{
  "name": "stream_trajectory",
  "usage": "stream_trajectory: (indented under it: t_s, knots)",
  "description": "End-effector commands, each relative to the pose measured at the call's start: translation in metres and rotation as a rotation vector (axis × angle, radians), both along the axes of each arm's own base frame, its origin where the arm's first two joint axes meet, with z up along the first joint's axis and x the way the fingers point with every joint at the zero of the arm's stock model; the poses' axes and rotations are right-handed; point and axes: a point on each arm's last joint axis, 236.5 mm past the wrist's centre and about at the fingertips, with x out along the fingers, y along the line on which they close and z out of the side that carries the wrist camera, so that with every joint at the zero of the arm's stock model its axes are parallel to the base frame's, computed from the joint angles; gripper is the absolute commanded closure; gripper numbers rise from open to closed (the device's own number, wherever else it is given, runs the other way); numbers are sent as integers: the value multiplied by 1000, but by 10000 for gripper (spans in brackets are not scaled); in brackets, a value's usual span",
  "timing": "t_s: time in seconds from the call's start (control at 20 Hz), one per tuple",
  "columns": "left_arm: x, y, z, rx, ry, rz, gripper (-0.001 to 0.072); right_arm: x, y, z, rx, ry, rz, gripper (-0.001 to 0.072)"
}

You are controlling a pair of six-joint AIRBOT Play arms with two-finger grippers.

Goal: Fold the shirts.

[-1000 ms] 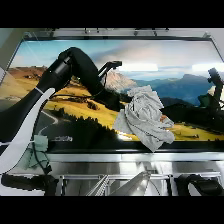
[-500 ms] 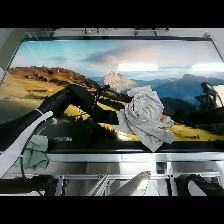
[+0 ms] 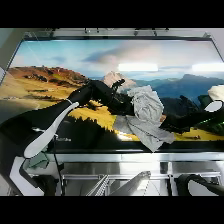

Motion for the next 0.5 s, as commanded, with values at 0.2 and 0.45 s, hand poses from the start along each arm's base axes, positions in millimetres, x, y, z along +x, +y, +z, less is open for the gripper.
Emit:
stream_trajectory:
  t_s: [0.2, 0.45]
  knots:
    - [0, -48, -12, -14, 63, -85, 691, 37, 27, 10, 156, -147, -27, 660]
    - [9, -39, 81, -98, -25, -200, 692, 51, 24, 39, 137, -267, 2, 698]
